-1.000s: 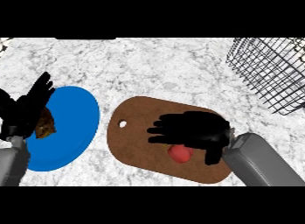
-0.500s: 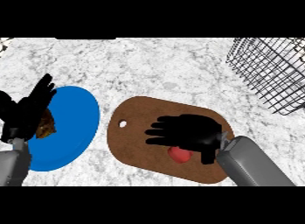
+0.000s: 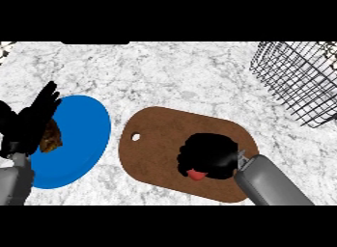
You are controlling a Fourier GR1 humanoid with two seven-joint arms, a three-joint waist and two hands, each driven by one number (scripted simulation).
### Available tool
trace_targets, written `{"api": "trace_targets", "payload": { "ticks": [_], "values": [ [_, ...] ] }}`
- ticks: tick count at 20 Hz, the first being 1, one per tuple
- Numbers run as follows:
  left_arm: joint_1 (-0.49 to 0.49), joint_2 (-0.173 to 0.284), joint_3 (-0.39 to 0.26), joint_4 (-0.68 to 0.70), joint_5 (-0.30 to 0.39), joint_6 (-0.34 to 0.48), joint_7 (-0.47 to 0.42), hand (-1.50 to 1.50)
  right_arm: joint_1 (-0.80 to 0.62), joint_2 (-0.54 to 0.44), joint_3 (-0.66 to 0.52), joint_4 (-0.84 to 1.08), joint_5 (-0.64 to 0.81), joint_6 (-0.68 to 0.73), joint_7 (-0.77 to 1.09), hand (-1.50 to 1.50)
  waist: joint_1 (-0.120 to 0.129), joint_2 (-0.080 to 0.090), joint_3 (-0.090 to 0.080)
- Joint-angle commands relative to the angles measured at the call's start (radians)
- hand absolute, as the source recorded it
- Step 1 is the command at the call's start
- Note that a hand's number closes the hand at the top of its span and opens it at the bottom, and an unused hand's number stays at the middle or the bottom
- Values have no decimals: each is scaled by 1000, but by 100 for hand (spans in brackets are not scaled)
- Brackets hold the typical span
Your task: Pick the bell pepper from the cutting board and place it in the basket
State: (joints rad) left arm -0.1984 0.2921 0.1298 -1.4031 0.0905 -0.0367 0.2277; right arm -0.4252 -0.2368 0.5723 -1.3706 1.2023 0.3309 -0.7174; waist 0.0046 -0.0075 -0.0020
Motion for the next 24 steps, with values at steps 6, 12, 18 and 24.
{"api": "trace_targets", "payload": {
  "ticks": [6,12,18,24],
  "values": [
    [11,8,27,-23,3,16,10,0,42,200,-396,131,-50,-3,545,150,-74,16,3],
    [21,2,18,-22,2,7,0,0,3,235,-581,155,-121,-144,942,150,-12,28,3],
    [-23,-24,-40,-32,0,-26,1,0,-146,236,-635,186,-295,-408,1259,150,96,34,9],
    [-75,-38,-67,-1,-13,-32,10,0,-391,237,-555,196,-260,-770,1441,150,142,34,1]
  ]
}}
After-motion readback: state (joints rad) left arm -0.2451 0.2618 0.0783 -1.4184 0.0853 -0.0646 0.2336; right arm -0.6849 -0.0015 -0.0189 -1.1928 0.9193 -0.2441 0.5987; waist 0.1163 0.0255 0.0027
